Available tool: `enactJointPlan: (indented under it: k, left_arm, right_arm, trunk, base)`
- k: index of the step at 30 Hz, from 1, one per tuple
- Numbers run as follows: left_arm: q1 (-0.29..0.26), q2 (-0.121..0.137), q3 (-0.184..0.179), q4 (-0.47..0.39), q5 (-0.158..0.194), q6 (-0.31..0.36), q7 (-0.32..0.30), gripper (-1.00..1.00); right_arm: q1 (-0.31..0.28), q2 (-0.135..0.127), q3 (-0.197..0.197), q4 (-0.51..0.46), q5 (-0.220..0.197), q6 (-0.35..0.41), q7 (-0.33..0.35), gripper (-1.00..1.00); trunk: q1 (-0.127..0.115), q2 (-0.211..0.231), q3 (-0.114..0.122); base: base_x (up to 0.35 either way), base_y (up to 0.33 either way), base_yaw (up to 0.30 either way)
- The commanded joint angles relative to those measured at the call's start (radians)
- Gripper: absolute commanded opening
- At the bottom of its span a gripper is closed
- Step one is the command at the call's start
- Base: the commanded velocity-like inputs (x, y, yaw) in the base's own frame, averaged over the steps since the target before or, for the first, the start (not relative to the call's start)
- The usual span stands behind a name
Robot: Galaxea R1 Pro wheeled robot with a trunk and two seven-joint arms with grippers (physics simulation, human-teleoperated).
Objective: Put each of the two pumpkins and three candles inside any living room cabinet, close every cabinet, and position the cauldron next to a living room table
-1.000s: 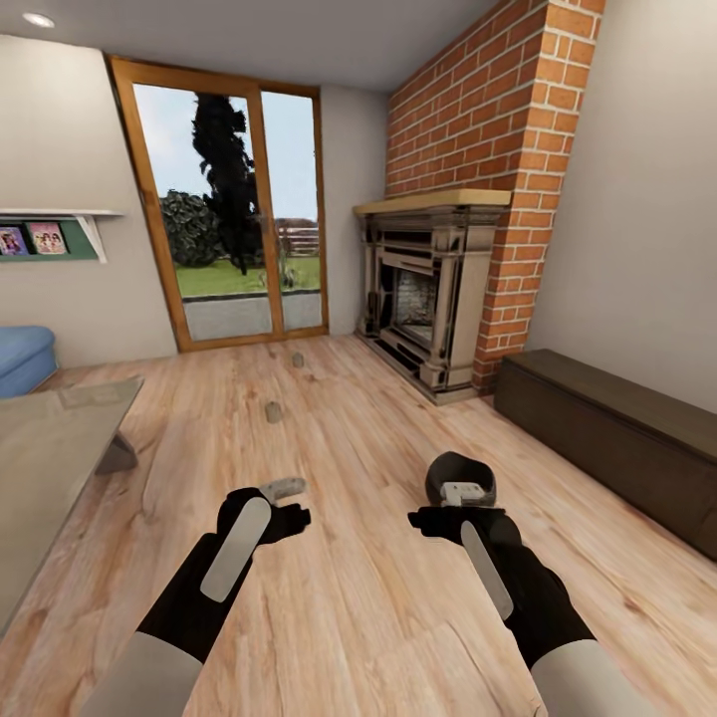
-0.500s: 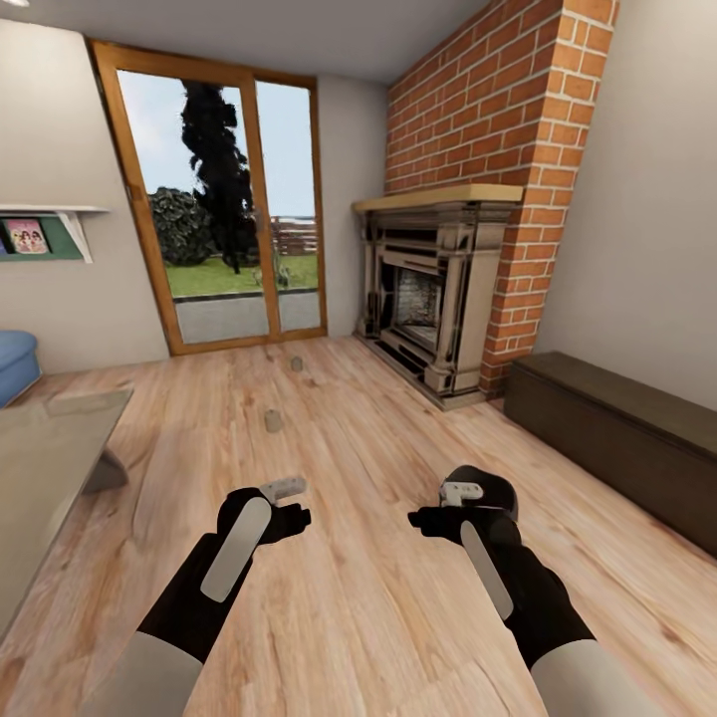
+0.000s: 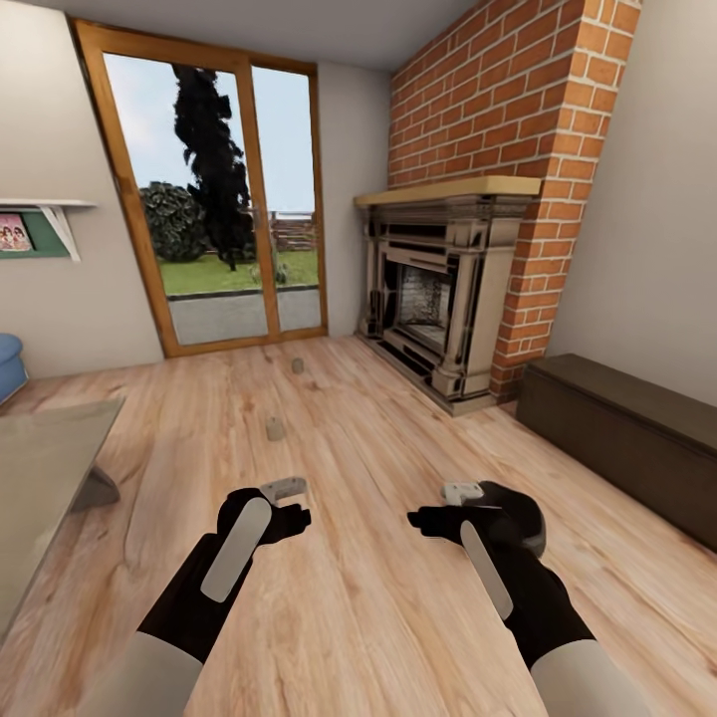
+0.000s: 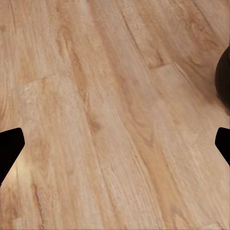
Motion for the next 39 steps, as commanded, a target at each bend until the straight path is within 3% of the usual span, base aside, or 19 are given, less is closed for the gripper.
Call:
enactJointPlan:
  k: [1, 19, 39]
  left_arm:
    - [-0.001, 0.0, -0.001, -0.001, 0.01, 0.001, 0.01, 1.0]
    - [-0.001, 0.0, -0.001, -0.001, 0.01, 0.001, 0.01, 1.0]
    - [-0.001, 0.001, 0.002, -0.002, 0.011, 0.001, 0.01, 1.0]
  right_arm:
    - [0.0, 0.0, 0.001, -0.001, -0.011, 0.003, -0.01, 1.0]
    - [-0.001, -0.001, 0.001, 0.0, -0.012, 0.002, -0.009, 1.0]
    - [-0.001, -0.001, 0.0, 0.006, -0.012, 0.0, -0.007, 1.0]
  trunk:
    - [0.0, 0.0, -0.001]
    - [0.0, 0.0, -0.001]
    - [0.0, 0.0, -0.001]
  base:
    - [0.336, 0.018, -0.001]
    - [0.34, 0.007, -0.243]
    - [0.279, 0.154, -0.287]
